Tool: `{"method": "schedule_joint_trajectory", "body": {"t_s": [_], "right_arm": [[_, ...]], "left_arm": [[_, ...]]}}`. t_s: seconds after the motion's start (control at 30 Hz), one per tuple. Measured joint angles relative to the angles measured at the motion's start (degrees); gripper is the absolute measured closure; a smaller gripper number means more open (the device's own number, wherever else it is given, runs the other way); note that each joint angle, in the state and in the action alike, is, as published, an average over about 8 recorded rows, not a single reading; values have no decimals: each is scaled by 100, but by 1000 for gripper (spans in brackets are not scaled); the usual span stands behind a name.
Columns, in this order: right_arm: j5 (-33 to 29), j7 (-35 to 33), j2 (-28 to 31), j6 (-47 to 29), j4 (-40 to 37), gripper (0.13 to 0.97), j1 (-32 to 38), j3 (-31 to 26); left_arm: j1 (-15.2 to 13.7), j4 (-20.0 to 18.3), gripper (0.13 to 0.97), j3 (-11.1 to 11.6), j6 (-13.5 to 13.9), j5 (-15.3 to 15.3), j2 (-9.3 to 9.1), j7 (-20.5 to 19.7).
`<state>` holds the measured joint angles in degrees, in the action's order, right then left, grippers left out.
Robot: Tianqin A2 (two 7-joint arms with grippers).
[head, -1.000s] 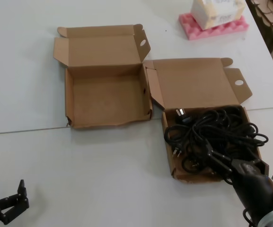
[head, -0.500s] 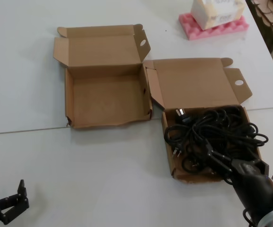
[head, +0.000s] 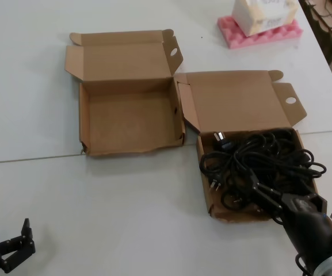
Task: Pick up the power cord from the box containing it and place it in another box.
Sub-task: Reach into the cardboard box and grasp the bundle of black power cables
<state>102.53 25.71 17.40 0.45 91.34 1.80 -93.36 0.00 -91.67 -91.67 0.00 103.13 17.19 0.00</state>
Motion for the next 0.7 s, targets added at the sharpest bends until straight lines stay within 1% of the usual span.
{"method": "schedule_joint_trajectory", "body": {"t_s": [0.7], "right_arm": [[-63,0,40,23,84,129,-36,0]], "left_arm": [[0,0,132,0,0,0,0,0]]}}
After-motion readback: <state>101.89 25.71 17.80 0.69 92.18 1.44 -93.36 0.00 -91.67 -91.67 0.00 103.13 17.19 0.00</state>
